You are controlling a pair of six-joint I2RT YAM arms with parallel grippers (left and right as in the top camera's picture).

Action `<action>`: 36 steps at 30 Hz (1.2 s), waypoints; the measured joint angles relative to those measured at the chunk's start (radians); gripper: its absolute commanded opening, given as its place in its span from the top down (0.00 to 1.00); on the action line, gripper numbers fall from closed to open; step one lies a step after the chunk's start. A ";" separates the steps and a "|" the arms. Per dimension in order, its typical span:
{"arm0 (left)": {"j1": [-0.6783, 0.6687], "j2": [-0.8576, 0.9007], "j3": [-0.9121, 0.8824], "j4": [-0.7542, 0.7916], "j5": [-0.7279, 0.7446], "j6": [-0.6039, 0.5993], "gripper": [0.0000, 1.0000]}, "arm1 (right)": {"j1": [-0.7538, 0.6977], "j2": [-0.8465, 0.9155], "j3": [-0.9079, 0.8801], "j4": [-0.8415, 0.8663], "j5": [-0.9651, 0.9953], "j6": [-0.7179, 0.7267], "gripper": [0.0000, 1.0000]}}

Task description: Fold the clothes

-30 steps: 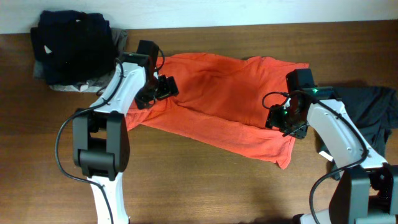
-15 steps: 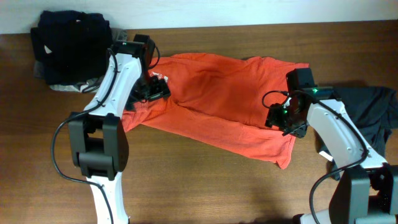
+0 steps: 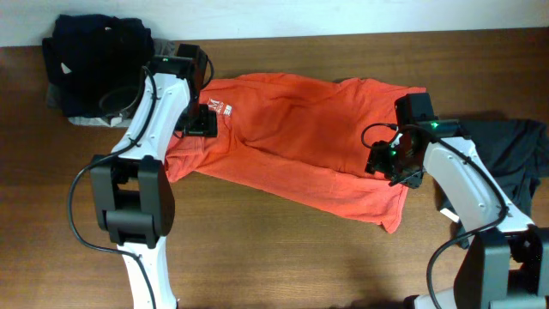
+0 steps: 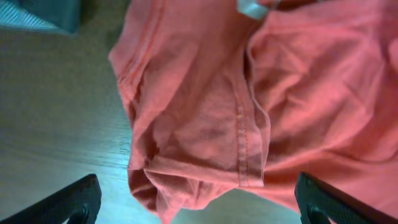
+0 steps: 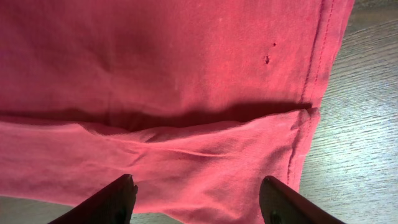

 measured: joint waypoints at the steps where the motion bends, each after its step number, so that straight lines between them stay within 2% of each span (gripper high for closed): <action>1: 0.000 0.000 -0.001 0.000 0.005 0.019 0.01 | 0.000 0.000 0.000 0.000 0.000 -0.001 0.31; 15: -0.005 0.015 -0.027 0.011 0.028 0.193 0.01 | 0.000 0.000 0.000 0.000 0.000 -0.002 0.31; 25: -0.005 0.090 -0.039 0.052 0.010 0.216 0.02 | 0.000 0.000 0.000 0.000 0.000 -0.003 0.31; 27: -0.005 0.090 -0.039 0.062 0.008 0.218 0.03 | 0.000 0.000 0.000 0.000 0.000 -0.004 0.31; 30: -0.005 0.090 -0.039 0.069 0.005 0.219 0.10 | 0.000 0.000 0.000 -0.001 0.000 -0.004 0.31; 36: -0.005 0.090 -0.039 0.072 -0.023 0.225 0.10 | 0.000 0.000 0.000 -0.002 0.000 -0.005 0.31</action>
